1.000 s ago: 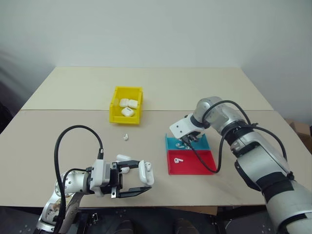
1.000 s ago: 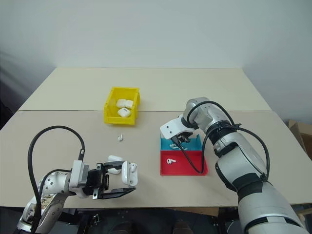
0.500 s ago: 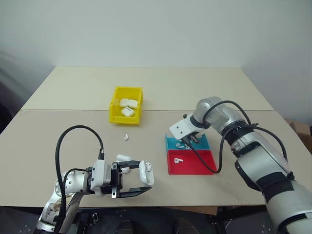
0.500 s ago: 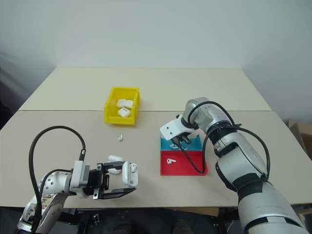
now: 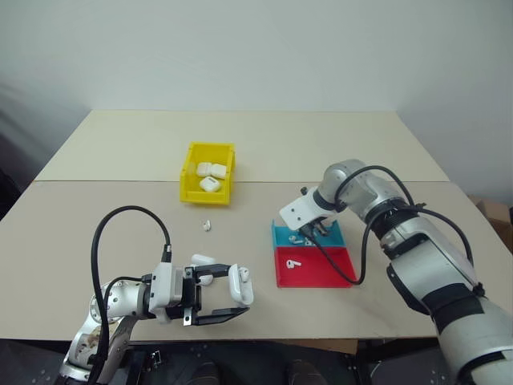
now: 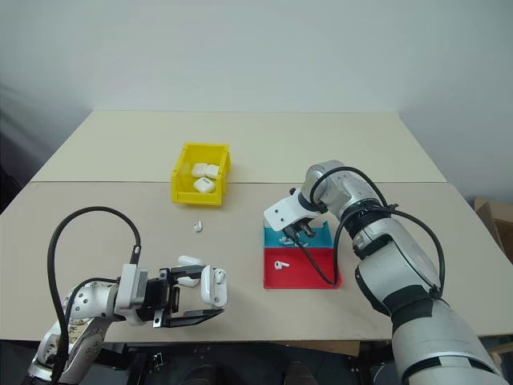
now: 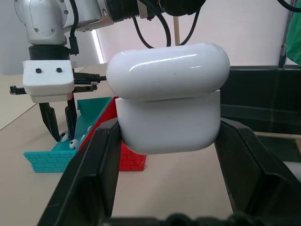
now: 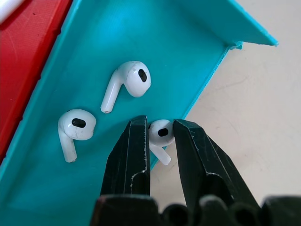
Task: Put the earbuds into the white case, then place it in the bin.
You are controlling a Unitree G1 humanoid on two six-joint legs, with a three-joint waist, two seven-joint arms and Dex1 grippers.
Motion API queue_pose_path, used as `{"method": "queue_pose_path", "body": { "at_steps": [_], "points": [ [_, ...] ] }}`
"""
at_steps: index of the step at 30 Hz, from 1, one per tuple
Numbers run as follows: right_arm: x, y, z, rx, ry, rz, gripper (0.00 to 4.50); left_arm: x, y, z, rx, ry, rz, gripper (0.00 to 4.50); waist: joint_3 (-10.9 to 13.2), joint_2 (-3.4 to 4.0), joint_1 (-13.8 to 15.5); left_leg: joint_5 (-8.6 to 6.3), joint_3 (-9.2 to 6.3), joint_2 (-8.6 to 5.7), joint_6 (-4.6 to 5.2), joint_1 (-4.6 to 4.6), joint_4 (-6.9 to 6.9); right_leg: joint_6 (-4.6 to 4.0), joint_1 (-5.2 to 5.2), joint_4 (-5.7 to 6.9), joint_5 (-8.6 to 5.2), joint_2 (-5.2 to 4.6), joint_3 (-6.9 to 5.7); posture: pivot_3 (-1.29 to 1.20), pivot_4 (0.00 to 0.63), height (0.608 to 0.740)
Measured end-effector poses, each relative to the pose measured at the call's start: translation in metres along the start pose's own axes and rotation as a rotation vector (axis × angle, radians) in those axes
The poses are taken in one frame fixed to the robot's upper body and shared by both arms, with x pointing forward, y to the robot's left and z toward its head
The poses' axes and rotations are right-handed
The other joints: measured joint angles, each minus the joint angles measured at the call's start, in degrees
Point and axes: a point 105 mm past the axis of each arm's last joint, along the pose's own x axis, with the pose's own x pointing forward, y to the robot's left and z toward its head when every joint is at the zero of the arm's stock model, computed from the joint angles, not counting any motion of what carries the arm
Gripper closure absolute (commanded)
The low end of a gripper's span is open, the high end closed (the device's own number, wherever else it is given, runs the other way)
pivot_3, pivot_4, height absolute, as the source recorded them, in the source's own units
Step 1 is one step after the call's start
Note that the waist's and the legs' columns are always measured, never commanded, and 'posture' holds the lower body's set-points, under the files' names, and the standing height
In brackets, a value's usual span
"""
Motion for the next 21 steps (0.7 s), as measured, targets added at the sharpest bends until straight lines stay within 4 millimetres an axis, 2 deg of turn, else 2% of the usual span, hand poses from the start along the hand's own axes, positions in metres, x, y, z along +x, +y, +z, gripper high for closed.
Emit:
{"method": "queue_pose_path", "body": {
  "at_steps": [8,11,14,18,21],
  "points": [
    [-0.001,0.002,0.002,0.019,-0.027,-0.004,3.61,0.0,0.001,0.001,0.005,-0.001,-0.003,1.74,0.0,0.0,0.03,0.0,0.0,0.0,0.0,0.0,0.0,0.0,0.0,0.0,0.0,0.0,0.0,0.0,0.15,0.74],
    [-0.013,-0.001,0.005,0.051,-0.073,-0.039,3.61,0.001,0.003,0.003,0.014,-0.008,-0.004,1.74,0.01,0.01,0.07,0.0,0.0,0.0,0.0,-0.01,0.0,0.0,0.0,0.0,0.0,0.0,0.0,0.0,0.15,0.74],
    [-0.038,-0.006,0.008,0.125,-0.139,-0.12,3.61,0.004,0.007,0.009,0.027,-0.035,-0.003,1.74,0.01,0.01,0.28,0.0,-0.01,0.0,0.0,-0.02,0.0,0.0,0.01,-0.01,0.0,0.0,0.0,0.0,0.15,0.74],
    [-0.087,-0.006,0.018,0.321,-0.312,-0.285,3.61,0.01,0.015,0.018,0.045,-0.082,-0.003,1.74,0.01,0.01,0.93,0.0,-0.02,0.0,0.0,-0.04,0.0,0.0,0.02,-0.02,0.0,-0.01,-0.01,0.0,0.15,0.74],
    [-0.133,0.0,0.031,0.523,-0.494,-0.414,3.61,0.015,0.022,0.027,0.049,-0.127,-0.003,1.74,0.01,0.01,1.58,0.0,-0.03,0.0,0.0,-0.05,0.01,0.0,0.0,-0.02,0.0,-0.01,-0.01,0.0,0.15,0.74]
  ]
}}
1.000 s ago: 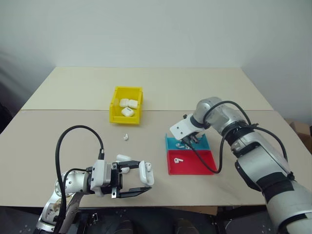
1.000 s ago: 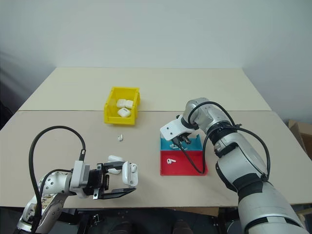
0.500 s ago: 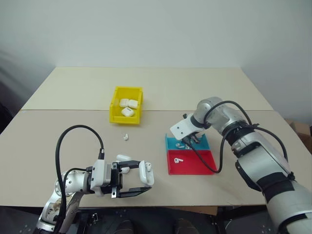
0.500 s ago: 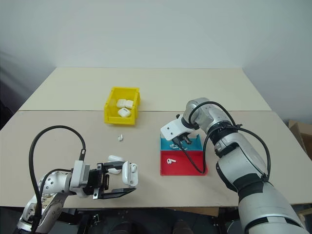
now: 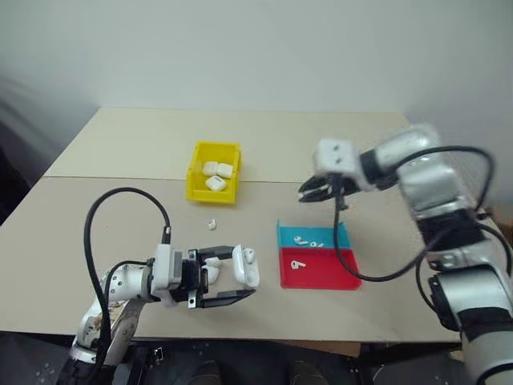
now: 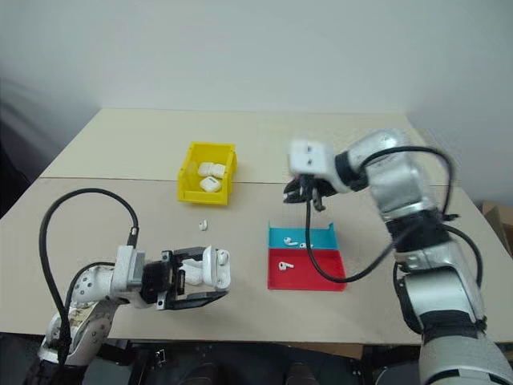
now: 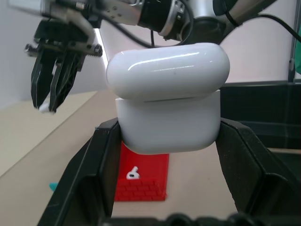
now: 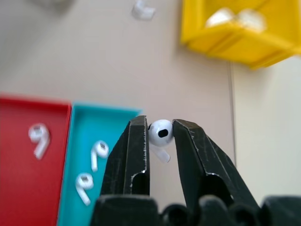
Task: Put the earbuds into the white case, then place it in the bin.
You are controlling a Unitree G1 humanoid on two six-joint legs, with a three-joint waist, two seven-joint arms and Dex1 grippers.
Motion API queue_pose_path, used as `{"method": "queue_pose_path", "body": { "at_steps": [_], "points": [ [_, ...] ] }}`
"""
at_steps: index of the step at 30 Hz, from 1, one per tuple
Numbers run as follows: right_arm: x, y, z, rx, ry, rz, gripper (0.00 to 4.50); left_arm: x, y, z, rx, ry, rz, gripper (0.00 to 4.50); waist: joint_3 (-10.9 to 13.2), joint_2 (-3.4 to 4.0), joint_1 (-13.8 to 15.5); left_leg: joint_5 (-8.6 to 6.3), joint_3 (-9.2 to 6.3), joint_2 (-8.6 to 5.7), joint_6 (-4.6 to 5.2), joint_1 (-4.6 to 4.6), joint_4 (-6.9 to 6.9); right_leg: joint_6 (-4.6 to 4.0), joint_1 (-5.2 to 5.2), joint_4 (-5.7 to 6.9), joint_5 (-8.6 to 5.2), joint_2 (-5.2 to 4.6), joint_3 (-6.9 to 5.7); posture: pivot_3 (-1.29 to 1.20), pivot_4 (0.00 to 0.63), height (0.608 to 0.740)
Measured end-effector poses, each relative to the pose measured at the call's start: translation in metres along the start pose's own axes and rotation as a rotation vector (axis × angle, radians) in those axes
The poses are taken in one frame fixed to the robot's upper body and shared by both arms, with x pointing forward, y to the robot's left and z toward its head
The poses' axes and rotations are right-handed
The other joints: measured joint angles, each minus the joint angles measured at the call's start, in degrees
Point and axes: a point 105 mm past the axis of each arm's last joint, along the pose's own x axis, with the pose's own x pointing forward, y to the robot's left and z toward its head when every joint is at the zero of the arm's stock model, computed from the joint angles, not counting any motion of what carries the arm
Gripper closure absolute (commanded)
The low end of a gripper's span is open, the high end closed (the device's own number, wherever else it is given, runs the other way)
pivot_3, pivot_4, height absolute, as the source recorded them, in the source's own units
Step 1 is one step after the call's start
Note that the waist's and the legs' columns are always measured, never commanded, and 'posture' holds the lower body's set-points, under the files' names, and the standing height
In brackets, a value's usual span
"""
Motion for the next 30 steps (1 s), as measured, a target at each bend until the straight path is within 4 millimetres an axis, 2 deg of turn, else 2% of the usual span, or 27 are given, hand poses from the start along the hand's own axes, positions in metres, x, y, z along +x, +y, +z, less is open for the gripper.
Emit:
{"method": "queue_pose_path", "body": {
  "at_steps": [2,4,7,9,14,17,20,24,30],
  "points": [
    [-0.025,0.005,0.027,0.139,-0.139,-0.073,3.61,0.007,0.008,0.007,0.02,-0.03,0.0,1.74,0.0,0.0,0.22,0.0,-0.02,0.0,0.0,0.0,0.01,0.0,0.03,0.0,0.0,0.01,-0.01,0.0,0.15,0.74],
    [-0.047,0.013,0.043,0.267,-0.244,-0.112,3.61,0.014,0.016,0.012,0.036,-0.061,0.002,1.74,0.0,0.0,0.28,0.0,-0.02,-0.01,0.0,0.01,0.01,0.0,0.06,-0.01,0.0,0.0,-0.02,0.0,0.15,0.74],
    [-0.071,0.027,0.056,0.433,-0.372,-0.141,3.61,0.023,0.028,0.013,0.04,-0.095,0.016,1.74,-0.02,-0.01,0.3,0.0,-0.03,-0.02,0.0,0.01,0.02,0.0,0.08,-0.03,0.0,0.01,-0.02,0.0,0.15,0.74],
    [-0.08,0.033,0.059,0.525,-0.494,-0.145,3.61,0.03,0.037,0.013,0.035,-0.121,0.018,1.74,-0.03,-0.03,0.18,0.0,-0.04,-0.04,0.0,0.03,0.02,0.0,0.1,-0.02,0.0,0.01,-0.01,0.0,0.15,0.74],
    [-0.07,0.05,0.048,0.647,-0.594,-0.122,3.61,0.045,0.049,0.018,0.043,-0.178,-0.013,1.74,-0.03,-0.04,0.07,0.0,-0.07,-0.06,0.0,-0.12,0.01,0.02,0.02,-0.05,0.0,0.0,0.0,0.0,0.15,0.74],
    [-0.075,0.054,0.054,0.66,-0.635,-0.134,3.61,0.049,0.051,0.015,0.034,-0.189,-0.039,1.74,-0.03,-0.04,-0.14,0.0,-0.11,-0.05,0.01,-0.17,0.01,0.02,0.01,-0.08,0.0,0.01,-0.02,0.0,0.15,0.74],
    [-0.074,0.072,0.048,0.741,-0.58,-0.141,3.61,0.05,0.053,0.015,0.032,-0.195,-0.051,1.74,-0.01,-0.08,0.31,0.0,-0.2,-0.06,0.09,-0.32,0.02,0.05,0.08,-0.3,-0.01,-0.05,-0.2,0.0,0.15,0.74],
    [-0.066,0.082,0.063,0.825,-0.691,-0.116,3.61,0.054,0.053,0.016,0.028,-0.21,-0.062,1.74,-0.02,-0.08,-0.83,0.01,-0.21,-0.09,0.12,-0.34,0.05,0.21,0.12,-0.44,0.1,-0.03,-0.08,0.0,0.15,0.74],
    [-0.047,0.094,0.063,0.899,-0.713,-0.102,3.61,0.055,0.053,0.015,0.027,-0.21,-0.058,1.74,-0.02,-0.08,-1.52,0.02,-0.26,-0.08,0.13,-0.33,0.05,0.21,0.13,-0.44,0.1,-0.02,-0.11,0.0,0.15,0.74]
  ]
}}
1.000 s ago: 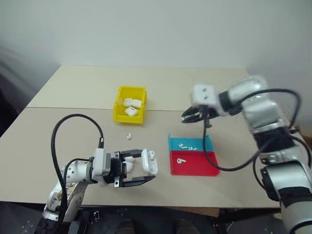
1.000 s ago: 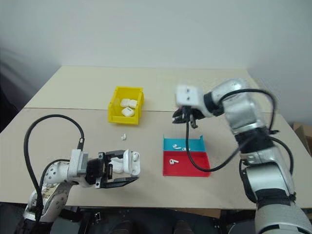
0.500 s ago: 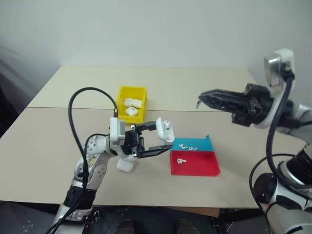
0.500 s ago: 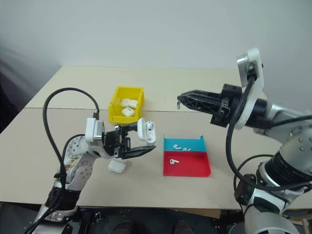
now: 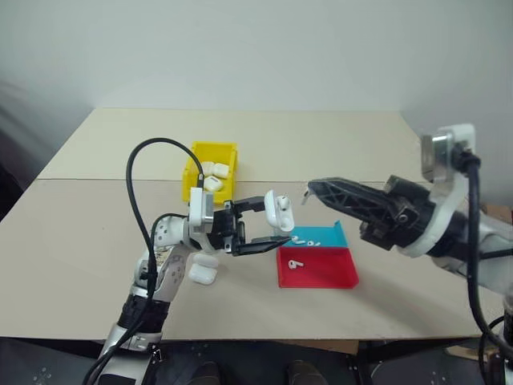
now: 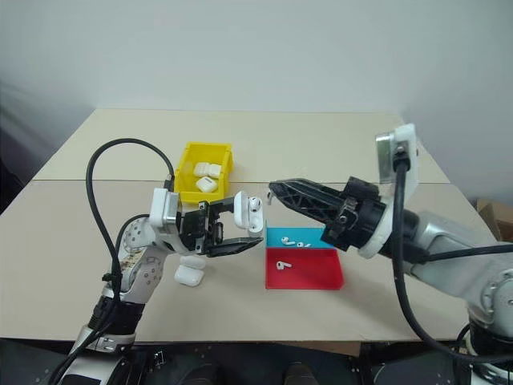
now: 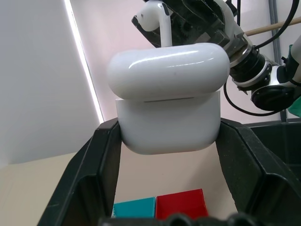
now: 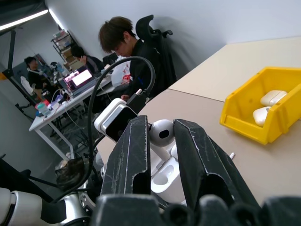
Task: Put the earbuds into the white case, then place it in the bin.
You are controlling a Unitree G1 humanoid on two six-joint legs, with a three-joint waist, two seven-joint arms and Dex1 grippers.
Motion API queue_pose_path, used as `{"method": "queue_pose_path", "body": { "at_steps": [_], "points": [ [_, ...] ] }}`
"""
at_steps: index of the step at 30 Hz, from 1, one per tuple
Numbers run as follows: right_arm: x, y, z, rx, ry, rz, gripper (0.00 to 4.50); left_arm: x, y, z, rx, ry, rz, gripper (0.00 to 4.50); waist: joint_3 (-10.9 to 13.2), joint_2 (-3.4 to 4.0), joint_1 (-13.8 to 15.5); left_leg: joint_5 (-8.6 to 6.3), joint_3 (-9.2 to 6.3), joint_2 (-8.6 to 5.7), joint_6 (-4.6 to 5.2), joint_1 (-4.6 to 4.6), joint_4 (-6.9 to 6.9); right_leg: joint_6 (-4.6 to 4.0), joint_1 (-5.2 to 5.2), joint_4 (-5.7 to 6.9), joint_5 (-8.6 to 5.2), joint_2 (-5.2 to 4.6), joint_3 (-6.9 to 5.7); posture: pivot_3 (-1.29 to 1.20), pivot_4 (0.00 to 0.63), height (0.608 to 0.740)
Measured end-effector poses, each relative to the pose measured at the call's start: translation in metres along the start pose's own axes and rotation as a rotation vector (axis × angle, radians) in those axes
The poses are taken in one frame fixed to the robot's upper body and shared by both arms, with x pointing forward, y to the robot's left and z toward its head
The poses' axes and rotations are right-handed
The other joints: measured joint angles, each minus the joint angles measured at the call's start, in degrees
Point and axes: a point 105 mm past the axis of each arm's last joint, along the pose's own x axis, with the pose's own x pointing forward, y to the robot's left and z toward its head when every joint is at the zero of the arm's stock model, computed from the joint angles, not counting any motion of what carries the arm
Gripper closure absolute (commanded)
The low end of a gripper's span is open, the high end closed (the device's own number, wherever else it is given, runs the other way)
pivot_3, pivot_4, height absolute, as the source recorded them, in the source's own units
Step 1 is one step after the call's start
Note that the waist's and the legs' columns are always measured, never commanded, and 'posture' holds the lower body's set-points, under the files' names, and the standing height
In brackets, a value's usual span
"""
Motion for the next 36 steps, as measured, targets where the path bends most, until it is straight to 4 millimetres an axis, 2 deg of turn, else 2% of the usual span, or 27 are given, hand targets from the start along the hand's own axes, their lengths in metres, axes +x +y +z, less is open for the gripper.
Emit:
{"method": "queue_pose_path", "body": {
  "at_steps": [16,24,36],
  "points": [
    [0.007,0.006,-0.018,0.029,0.054,0.017,3.61,-0.001,-0.001,0.001,0.008,0.005,0.026,1.74,0.0,0.0,0.31,0.0,-0.02,0.01,0.0,-0.02,0.0,-0.01,0.0,-0.04,0.0,0.0,-0.02,0.0,0.15,0.74],
    [0.005,0.002,-0.026,0.047,0.093,-0.012,3.61,-0.002,-0.002,-0.001,0.012,0.022,0.027,1.74,0.0,0.0,0.4,0.0,-0.02,0.0,0.0,-0.02,0.0,-0.01,0.0,-0.05,0.0,0.0,-0.01,0.0,0.15,0.74],
    [0.003,0.0,-0.029,0.043,0.112,-0.028,3.61,-0.003,-0.005,-0.005,-0.003,0.026,0.032,1.74,0.0,0.0,0.48,0.0,-0.02,0.0,0.0,-0.02,0.0,-0.01,0.0,-0.05,0.0,0.0,-0.02,0.0,0.15,0.74]
  ]
}}
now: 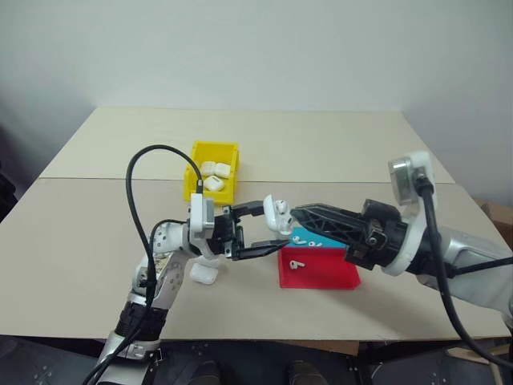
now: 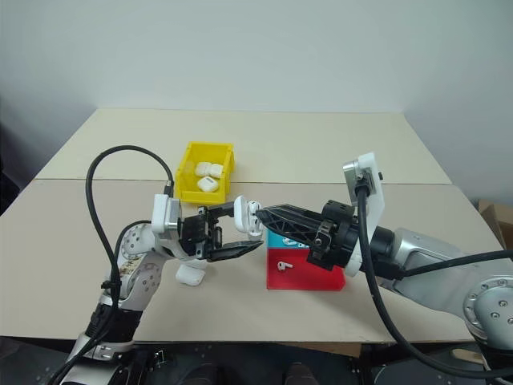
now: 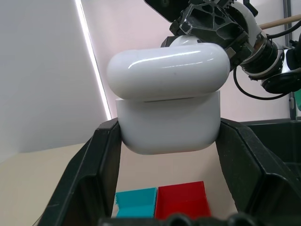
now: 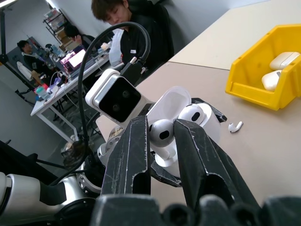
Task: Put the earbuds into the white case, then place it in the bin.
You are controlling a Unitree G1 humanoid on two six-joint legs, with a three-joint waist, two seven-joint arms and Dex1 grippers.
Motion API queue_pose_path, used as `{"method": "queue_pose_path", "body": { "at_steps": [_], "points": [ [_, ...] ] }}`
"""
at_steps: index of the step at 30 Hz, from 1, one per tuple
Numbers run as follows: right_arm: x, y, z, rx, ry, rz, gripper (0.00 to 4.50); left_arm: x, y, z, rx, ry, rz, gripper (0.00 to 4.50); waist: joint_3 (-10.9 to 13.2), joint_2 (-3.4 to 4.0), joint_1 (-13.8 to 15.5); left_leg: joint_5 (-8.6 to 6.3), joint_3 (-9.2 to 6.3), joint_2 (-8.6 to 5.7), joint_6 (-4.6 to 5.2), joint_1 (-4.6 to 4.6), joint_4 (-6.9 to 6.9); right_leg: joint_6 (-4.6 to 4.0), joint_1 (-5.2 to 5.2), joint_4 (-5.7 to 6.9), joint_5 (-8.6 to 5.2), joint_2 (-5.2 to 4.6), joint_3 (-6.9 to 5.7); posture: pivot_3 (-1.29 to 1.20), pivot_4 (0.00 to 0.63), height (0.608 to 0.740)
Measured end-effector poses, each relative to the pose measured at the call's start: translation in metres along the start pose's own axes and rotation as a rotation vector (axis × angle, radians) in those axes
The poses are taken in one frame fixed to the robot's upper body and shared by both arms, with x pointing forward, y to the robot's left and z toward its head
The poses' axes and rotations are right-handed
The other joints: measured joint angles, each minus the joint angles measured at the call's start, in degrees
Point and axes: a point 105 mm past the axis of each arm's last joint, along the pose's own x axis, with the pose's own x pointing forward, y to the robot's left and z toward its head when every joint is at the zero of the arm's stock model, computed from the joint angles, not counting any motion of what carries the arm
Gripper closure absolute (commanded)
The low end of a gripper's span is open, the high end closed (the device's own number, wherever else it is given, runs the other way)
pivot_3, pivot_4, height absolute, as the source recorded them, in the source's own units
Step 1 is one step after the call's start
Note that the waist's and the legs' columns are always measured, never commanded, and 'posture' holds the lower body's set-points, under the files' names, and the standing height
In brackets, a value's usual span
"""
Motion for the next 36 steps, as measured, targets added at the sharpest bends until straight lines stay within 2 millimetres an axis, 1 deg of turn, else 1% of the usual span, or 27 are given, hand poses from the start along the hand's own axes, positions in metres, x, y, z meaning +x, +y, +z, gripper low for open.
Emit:
{"method": "queue_pose_path", "body": {
  "at_steps": [12,14,15,16,24,26,28,30,31,33,35,36],
  "points": [
    [0.003,-0.002,-0.005,0.012,0.022,-0.012,3.61,0.002,-0.002,0.002,0.006,-0.005,-0.008,1.74,0.0,0.0,0.03,0.0,0.0,0.0,0.0,0.0,0.0,0.0,0.0,0.0,0.0,0.0,0.0,0.0,0.15,0.74],
    [0.003,-0.002,-0.005,0.007,0.026,-0.016,3.16,0.002,-0.002,0.002,0.006,-0.006,-0.007,1.74,0.0,0.0,0.06,0.0,0.0,0.0,0.0,0.0,0.0,0.0,0.0,0.0,0.0,0.0,0.0,0.0,0.15,0.74],
    [0.002,-0.002,-0.005,-0.001,0.03,-0.021,3.01,0.002,-0.002,0.002,0.006,-0.006,-0.007,1.74,0.0,0.0,0.07,0.0,0.0,0.0,0.0,0.0,0.0,0.0,0.0,0.0,0.0,0.0,0.0,0.0,0.15,0.74],
    [0.002,-0.002,-0.004,-0.007,0.034,-0.025,2.75,0.002,-0.002,0.002,0.006,-0.006,-0.006,1.74,0.0,0.0,0.07,0.0,0.0,0.0,0.0,0.0,0.0,0.0,0.0,0.0,0.0,0.0,0.0,0.0,0.15,0.74],
    [0.001,0.0,-0.006,-0.04,0.065,-0.043,2.75,0.002,-0.002,0.002,0.006,-0.005,-0.004,1.74,0.0,0.0,0.16,0.0,0.0,0.0,0.0,0.0,0.0,0.0,0.0,0.0,0.0,0.0,0.0,0.0,0.15,0.74],
    [-0.002,-0.002,-0.006,-0.06,0.091,-0.068,2.75,0.002,-0.002,0.002,0.006,-0.004,-0.007,1.74,0.0,0.0,0.28,0.0,0.0,0.0,0.0,0.0,0.0,0.0,-0.01,0.0,0.0,-0.01,0.01,0.0,0.15,0.74],
    [-0.008,-0.004,-0.002,-0.102,0.105,-0.099,2.75,0.001,-0.002,0.001,0.007,0.004,-0.01,1.74,0.0,0.0,0.45,0.0,0.01,-0.01,0.0,-0.01,0.0,0.0,-0.02,0.0,0.0,-0.02,0.0,0.0,0.15,0.74],
    [-0.017,-0.002,0.012,-0.191,0.127,-0.126,2.75,-0.001,-0.002,0.001,0.009,0.014,-0.015,1.74,0.0,0.0,0.68,0.0,0.02,0.01,0.0,0.0,0.01,0.0,-0.01,-0.01,0.0,-0.01,0.0,0.0,0.15,0.74],
    [-0.019,-0.001,0.016,-0.214,0.131,-0.129,2.75,-0.001,-0.002,0.001,0.008,0.015,-0.016,1.74,0.0,0.01,0.71,0.0,0.03,0.0,0.0,0.0,0.01,-0.01,-0.01,-0.02,0.0,-0.01,0.01,0.0,0.15,0.74],
    [-0.021,0.007,0.029,-0.326,0.18,-0.096,2.75,0.0,-0.004,-0.002,0.0,0.022,-0.033,1.74,-0.03,0.07,0.77,0.0,0.06,0.01,0.0,0.04,0.01,-0.02,-0.02,-0.01,0.01,-0.01,0.03,0.0,0.15,0.74],
    [-0.018,0.02,0.039,-0.465,0.207,-0.031,3.14,0.002,-0.004,-0.008,-0.025,0.049,-0.047,1.74,-0.04,0.07,0.84,0.0,0.05,0.04,0.0,0.05,0.01,-0.04,-0.03,-0.02,0.02,0.02,0.02,0.0,0.15,0.74],
    [-0.015,0.026,0.041,-0.517,0.226,0.015,3.34,0.004,-0.004,-0.01,-0.033,0.056,-0.055,1.74,-0.04,0.08,0.8,0.0,0.06,0.04,0.0,0.07,0.02,-0.04,-0.03,-0.02,0.02,0.03,0.03,0.0,0.15,0.74]
  ]
}}
